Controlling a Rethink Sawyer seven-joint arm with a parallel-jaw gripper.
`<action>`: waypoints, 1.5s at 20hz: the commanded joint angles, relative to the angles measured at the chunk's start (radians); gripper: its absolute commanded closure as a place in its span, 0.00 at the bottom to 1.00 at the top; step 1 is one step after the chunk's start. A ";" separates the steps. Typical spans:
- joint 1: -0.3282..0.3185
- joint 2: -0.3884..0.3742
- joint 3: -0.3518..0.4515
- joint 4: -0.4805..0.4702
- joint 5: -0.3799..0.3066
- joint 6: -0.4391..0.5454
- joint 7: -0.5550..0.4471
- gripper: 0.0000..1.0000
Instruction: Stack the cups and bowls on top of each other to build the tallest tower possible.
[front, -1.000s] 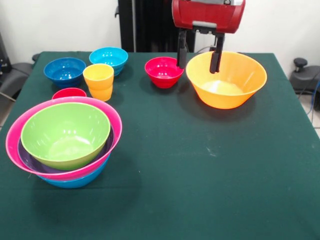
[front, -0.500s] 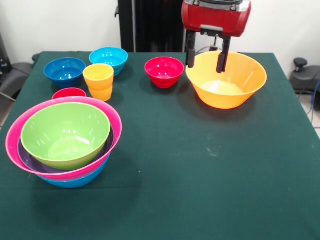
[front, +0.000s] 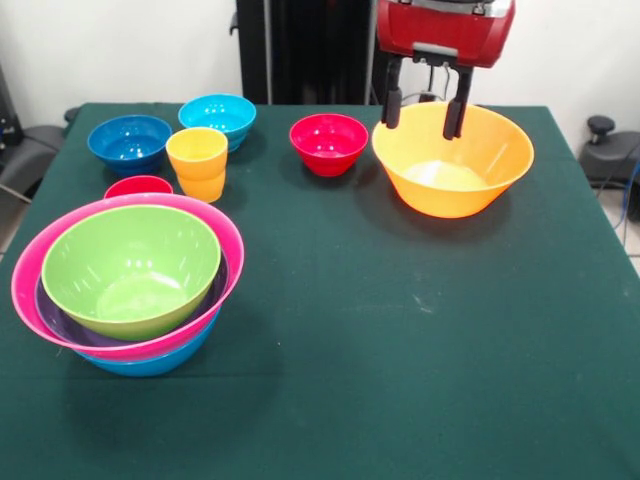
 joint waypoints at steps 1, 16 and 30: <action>0.034 0.047 -0.034 0.081 0.029 -0.075 0.180 0.00; 0.137 0.071 -0.114 0.080 0.122 -0.102 0.228 0.00; 0.187 0.068 -0.169 0.097 0.196 -0.107 0.204 0.00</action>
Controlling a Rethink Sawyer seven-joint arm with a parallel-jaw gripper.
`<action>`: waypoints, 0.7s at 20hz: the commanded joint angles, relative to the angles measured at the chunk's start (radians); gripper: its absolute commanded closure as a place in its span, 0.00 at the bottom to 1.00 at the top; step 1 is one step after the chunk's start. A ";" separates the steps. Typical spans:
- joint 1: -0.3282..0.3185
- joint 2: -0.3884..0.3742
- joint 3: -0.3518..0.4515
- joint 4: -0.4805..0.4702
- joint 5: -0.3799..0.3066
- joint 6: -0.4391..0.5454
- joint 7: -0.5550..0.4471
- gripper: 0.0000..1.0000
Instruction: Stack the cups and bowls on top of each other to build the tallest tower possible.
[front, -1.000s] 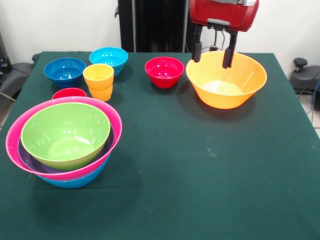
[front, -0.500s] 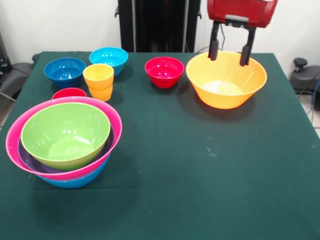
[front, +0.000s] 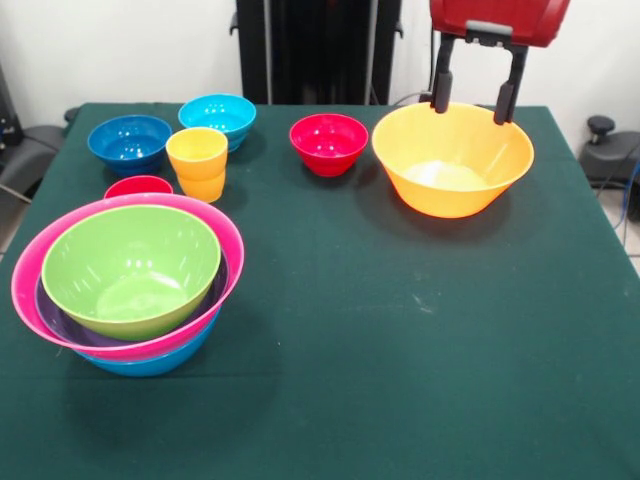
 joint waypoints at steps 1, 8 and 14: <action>0.028 0.067 -0.007 0.099 0.037 -0.043 0.198 0.00; 0.044 0.077 -0.017 0.103 0.066 -0.066 0.193 0.00; 0.077 0.104 -0.037 0.087 0.095 -0.088 0.216 0.00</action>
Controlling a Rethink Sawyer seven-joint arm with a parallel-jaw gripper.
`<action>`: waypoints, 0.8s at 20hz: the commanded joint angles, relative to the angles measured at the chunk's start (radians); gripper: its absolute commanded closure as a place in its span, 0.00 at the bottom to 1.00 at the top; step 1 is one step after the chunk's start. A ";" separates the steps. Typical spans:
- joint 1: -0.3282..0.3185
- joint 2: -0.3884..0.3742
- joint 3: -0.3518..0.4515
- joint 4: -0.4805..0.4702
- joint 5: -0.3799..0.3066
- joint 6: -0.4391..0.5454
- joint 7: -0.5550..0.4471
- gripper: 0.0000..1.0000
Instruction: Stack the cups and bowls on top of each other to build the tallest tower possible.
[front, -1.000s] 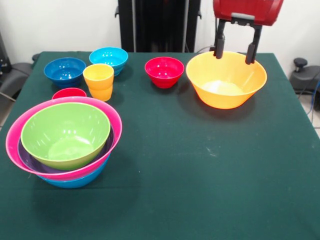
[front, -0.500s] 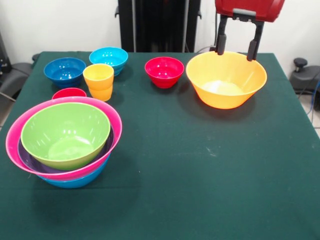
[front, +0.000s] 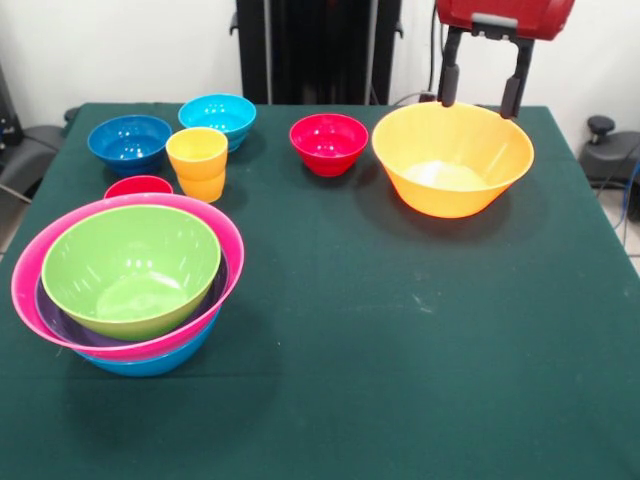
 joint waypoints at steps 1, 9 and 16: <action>0.043 0.105 0.008 0.074 0.034 -0.071 0.212 0.00; 0.069 0.131 -0.016 0.078 0.068 -0.108 0.212 0.00; 0.080 0.170 -0.031 0.066 0.090 -0.152 0.198 0.00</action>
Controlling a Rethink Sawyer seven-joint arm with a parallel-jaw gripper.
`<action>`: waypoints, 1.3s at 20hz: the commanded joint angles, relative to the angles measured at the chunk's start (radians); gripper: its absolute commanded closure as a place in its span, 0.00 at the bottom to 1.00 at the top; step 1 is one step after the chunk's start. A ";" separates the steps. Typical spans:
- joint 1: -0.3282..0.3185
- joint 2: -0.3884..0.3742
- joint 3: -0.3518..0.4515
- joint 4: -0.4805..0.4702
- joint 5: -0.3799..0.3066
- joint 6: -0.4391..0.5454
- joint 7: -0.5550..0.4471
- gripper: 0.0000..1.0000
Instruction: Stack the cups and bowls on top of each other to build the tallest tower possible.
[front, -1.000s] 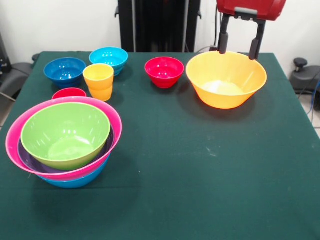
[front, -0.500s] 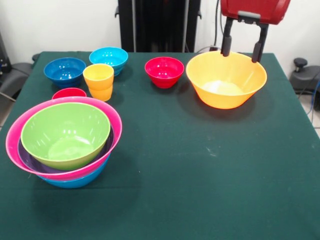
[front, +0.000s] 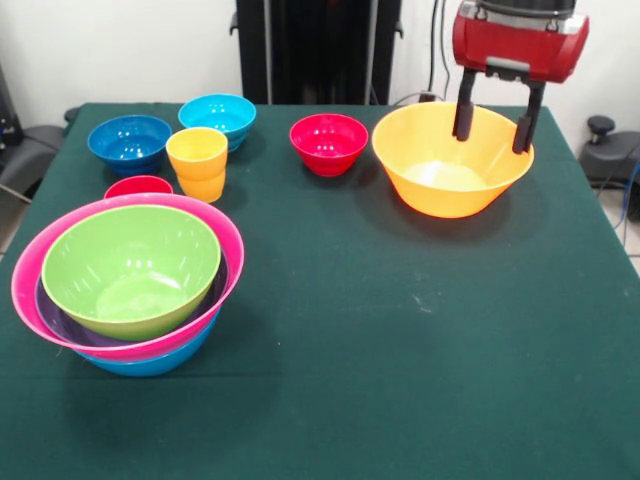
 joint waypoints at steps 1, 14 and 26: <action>0.027 0.078 0.009 0.068 0.030 -0.059 0.200 0.00; 0.094 0.071 -0.028 0.109 0.098 -0.054 0.236 0.00; 0.142 0.089 -0.052 0.120 0.180 -0.058 0.225 0.00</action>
